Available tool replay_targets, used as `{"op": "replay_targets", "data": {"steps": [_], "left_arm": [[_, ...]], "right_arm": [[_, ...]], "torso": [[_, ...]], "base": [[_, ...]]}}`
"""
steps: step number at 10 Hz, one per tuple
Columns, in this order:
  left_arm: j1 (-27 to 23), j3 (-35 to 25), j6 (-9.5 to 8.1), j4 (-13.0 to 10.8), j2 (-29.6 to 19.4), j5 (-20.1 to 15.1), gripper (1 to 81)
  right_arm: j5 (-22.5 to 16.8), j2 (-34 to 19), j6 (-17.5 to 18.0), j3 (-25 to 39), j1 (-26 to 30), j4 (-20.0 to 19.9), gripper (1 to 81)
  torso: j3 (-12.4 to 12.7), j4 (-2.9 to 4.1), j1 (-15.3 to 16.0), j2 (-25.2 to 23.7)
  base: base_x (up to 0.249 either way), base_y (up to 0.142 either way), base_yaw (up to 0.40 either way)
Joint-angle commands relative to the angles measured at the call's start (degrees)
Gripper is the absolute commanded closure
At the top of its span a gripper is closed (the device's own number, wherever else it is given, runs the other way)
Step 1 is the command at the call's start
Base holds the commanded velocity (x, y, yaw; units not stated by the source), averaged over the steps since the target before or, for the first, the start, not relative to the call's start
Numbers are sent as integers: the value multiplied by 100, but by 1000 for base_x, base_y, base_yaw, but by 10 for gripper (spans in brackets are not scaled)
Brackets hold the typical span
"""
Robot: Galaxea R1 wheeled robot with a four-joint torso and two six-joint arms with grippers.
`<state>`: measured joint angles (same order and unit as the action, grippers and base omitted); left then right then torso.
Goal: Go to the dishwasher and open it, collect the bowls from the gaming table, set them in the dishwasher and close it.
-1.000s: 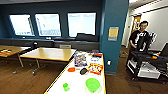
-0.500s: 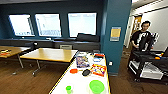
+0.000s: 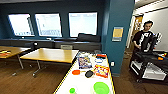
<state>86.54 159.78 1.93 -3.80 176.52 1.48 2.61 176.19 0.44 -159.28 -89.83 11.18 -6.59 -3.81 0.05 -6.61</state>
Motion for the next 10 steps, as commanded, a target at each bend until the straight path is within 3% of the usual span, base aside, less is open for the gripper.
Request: {"op": "replay_targets", "data": {"steps": [1, 10], "left_arm": [[-300, -8, 53, 20, 24, -306, 10], [-300, -8, 53, 2, 33, -306, 10]], "right_arm": [[-278, -2, -9, 12, 259, 25, 10], [-278, -2, -18, 12, 259, 25, 10]], "torso": [[0, 0, 0, -2], [0, 0, 2, 0]], "base": [[0, 110, 0], [0, 110, 0]]}}
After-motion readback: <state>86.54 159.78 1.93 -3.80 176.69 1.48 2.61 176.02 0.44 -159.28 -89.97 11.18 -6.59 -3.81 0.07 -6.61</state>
